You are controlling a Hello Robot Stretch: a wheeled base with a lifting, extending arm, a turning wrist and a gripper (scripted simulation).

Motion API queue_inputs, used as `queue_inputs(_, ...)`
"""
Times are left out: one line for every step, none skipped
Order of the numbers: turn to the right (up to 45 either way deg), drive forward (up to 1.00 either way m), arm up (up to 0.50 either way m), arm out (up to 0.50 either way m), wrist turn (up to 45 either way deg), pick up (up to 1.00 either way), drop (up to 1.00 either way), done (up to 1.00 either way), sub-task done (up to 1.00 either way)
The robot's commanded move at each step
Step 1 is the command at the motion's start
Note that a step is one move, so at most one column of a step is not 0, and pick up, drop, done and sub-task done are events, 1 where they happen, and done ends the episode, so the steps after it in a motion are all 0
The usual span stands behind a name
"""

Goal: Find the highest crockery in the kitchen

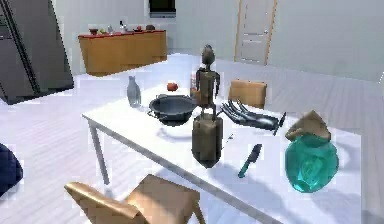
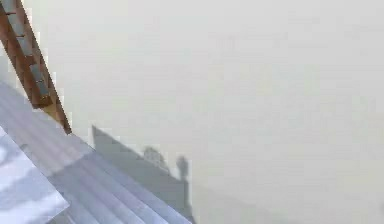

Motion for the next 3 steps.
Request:
queue_inputs(-45.0, 0.00, 0.00, 0.00, 0.0, 0.00, 0.00, 0.00, 0.00)
queue_inputs(-45.0, 0.00, 0.00, 0.00, 0.0, 0.00, 0.00, 0.00, 0.00)
queue_inputs(-6.0, 0.00, 0.00, 0.00, 0.0, 0.00, 0.00, 0.00, 0.00)
